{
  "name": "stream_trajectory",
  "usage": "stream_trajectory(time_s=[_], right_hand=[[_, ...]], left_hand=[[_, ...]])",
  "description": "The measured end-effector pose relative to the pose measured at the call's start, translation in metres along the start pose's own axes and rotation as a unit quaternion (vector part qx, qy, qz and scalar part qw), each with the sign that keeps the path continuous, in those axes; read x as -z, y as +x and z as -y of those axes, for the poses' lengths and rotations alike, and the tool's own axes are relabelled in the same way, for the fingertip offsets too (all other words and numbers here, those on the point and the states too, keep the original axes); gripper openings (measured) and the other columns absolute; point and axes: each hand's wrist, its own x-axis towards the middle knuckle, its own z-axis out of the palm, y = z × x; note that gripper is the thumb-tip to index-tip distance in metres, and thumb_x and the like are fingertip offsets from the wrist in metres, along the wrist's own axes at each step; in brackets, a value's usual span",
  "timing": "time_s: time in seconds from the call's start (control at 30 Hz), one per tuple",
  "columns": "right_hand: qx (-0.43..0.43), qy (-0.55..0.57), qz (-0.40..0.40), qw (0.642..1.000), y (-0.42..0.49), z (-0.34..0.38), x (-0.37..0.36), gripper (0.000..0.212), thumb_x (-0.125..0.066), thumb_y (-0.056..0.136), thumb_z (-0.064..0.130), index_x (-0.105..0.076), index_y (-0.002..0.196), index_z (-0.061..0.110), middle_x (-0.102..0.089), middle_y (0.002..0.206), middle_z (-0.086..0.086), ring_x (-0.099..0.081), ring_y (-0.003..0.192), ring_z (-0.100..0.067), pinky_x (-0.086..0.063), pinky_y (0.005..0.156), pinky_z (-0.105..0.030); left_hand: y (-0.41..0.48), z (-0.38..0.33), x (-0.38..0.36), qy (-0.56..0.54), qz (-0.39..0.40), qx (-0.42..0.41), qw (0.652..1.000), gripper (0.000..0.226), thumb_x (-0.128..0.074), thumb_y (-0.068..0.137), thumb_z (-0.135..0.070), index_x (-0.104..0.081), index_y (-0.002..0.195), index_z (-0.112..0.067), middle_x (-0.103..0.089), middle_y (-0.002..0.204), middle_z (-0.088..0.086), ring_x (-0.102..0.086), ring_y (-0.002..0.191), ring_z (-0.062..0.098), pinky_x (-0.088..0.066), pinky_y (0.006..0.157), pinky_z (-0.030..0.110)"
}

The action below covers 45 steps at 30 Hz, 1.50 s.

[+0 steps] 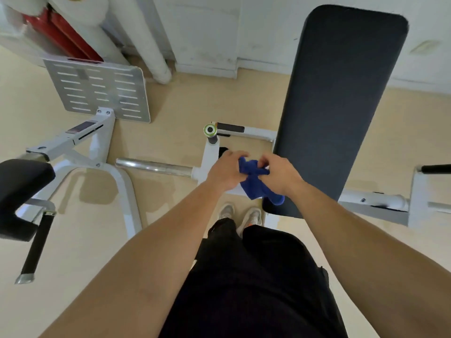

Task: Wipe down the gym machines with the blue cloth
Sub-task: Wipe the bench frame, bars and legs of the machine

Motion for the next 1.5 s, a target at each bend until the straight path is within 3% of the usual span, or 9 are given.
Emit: stream_trajectory(time_s=[0.07, 0.2, 0.33, 0.67, 0.9, 1.07, 1.23, 1.33, 1.5], right_hand=[[-0.014, 0.008, -0.015, 1.000, -0.003, -0.001, 0.012, 0.024, -0.056, 0.083, 0.008, -0.048, 0.096, 0.026, -0.060, 0.095, -0.002, -0.058, 0.081, -0.026, -0.051, 0.068, -0.039], [-0.034, 0.001, -0.029, 0.999, -0.001, -0.012, 0.022, 0.029, -0.061, 0.084, 0.005, -0.046, 0.101, 0.022, -0.058, 0.096, -0.004, -0.057, 0.081, -0.025, -0.050, 0.068, -0.037], [-0.028, 0.002, -0.023, 0.999, 0.004, -0.022, 0.018, 0.027, -0.060, 0.087, 0.004, -0.046, 0.103, 0.021, -0.058, 0.101, -0.006, -0.057, 0.082, -0.024, -0.047, 0.066, -0.034], [0.075, 0.022, 0.031, 0.996, 0.050, -0.081, -0.032, 0.025, -0.057, 0.094, 0.009, -0.056, 0.116, 0.019, -0.059, 0.110, 0.001, -0.058, 0.093, -0.018, -0.045, 0.077, -0.029], [0.190, -0.050, 0.063, 0.978, 0.138, -0.109, -0.126, 0.032, -0.055, 0.098, 0.012, -0.056, 0.129, 0.018, -0.062, 0.120, -0.003, -0.060, 0.104, -0.020, -0.048, 0.082, -0.031], [0.227, -0.100, 0.017, 0.969, 0.224, -0.120, -0.191, 0.030, -0.054, 0.095, 0.013, -0.058, 0.123, 0.020, -0.065, 0.115, -0.005, -0.063, 0.098, -0.024, -0.051, 0.076, -0.036], [0.210, -0.044, 0.014, 0.977, 0.270, -0.131, -0.242, 0.034, -0.043, 0.101, 0.016, -0.058, 0.131, 0.019, -0.065, 0.123, -0.004, -0.060, 0.101, -0.022, -0.040, 0.078, -0.028], [0.218, -0.021, 0.025, 0.975, 0.282, -0.136, -0.261, 0.030, -0.039, 0.104, 0.027, -0.059, 0.124, 0.018, -0.064, 0.108, -0.001, -0.053, 0.088, -0.016, -0.037, 0.070, -0.027], [0.251, -0.034, -0.032, 0.967, 0.287, -0.148, -0.270, 0.037, -0.043, 0.100, 0.052, -0.062, 0.110, 0.021, -0.064, 0.094, 0.003, -0.060, 0.086, -0.021, -0.045, 0.073, -0.033]], left_hand=[[0.008, -0.008, 0.005, 0.048, 0.012, -0.025, 0.998, 0.025, -0.073, 0.072, -0.027, -0.054, 0.079, -0.042, -0.055, 0.097, -0.004, -0.059, 0.093, 0.020, -0.045, 0.071, 0.030], [0.011, -0.016, 0.008, 0.042, 0.006, -0.003, 0.999, 0.024, -0.071, 0.071, -0.033, -0.047, 0.068, -0.035, -0.052, 0.091, -0.009, -0.057, 0.084, 0.018, -0.044, 0.066, 0.031], [0.004, -0.015, -0.006, -0.001, 0.023, 0.045, 0.999, 0.012, -0.061, 0.078, -0.033, -0.050, 0.077, -0.030, -0.060, 0.077, -0.004, -0.059, 0.074, 0.021, -0.047, 0.065, 0.035], [0.000, 0.018, -0.104, -0.149, -0.061, 0.186, 0.969, 0.015, -0.059, 0.093, -0.026, -0.054, 0.104, -0.018, -0.062, 0.095, 0.002, -0.061, 0.087, 0.022, -0.050, 0.079, 0.036], [0.036, 0.088, -0.210, -0.384, -0.274, 0.336, 0.815, 0.009, -0.063, 0.090, -0.020, -0.059, 0.090, -0.011, -0.066, 0.083, 0.006, -0.062, 0.075, 0.025, -0.053, 0.070, 0.040], [0.093, 0.143, -0.255, -0.426, -0.356, 0.387, 0.736, 0.024, -0.054, 0.095, -0.026, -0.053, 0.075, -0.011, -0.048, 0.061, -0.001, -0.040, 0.051, 0.015, -0.030, 0.047, 0.026], [0.136, 0.173, -0.301, -0.500, -0.425, 0.362, 0.662, 0.040, -0.050, 0.094, -0.046, -0.052, 0.094, -0.006, -0.045, 0.066, -0.005, -0.042, 0.054, 0.008, -0.033, 0.043, 0.015], [0.151, 0.181, -0.315, -0.555, -0.453, 0.321, 0.620, 0.068, -0.046, 0.084, -0.066, -0.058, 0.103, -0.002, -0.062, 0.082, 0.000, -0.059, 0.072, 0.016, -0.052, 0.063, 0.031], [0.168, 0.184, -0.324, -0.534, -0.525, 0.296, 0.593, 0.042, -0.043, 0.101, -0.048, -0.059, 0.097, -0.010, -0.065, 0.088, 0.003, -0.062, 0.076, 0.017, -0.044, 0.059, 0.026]])
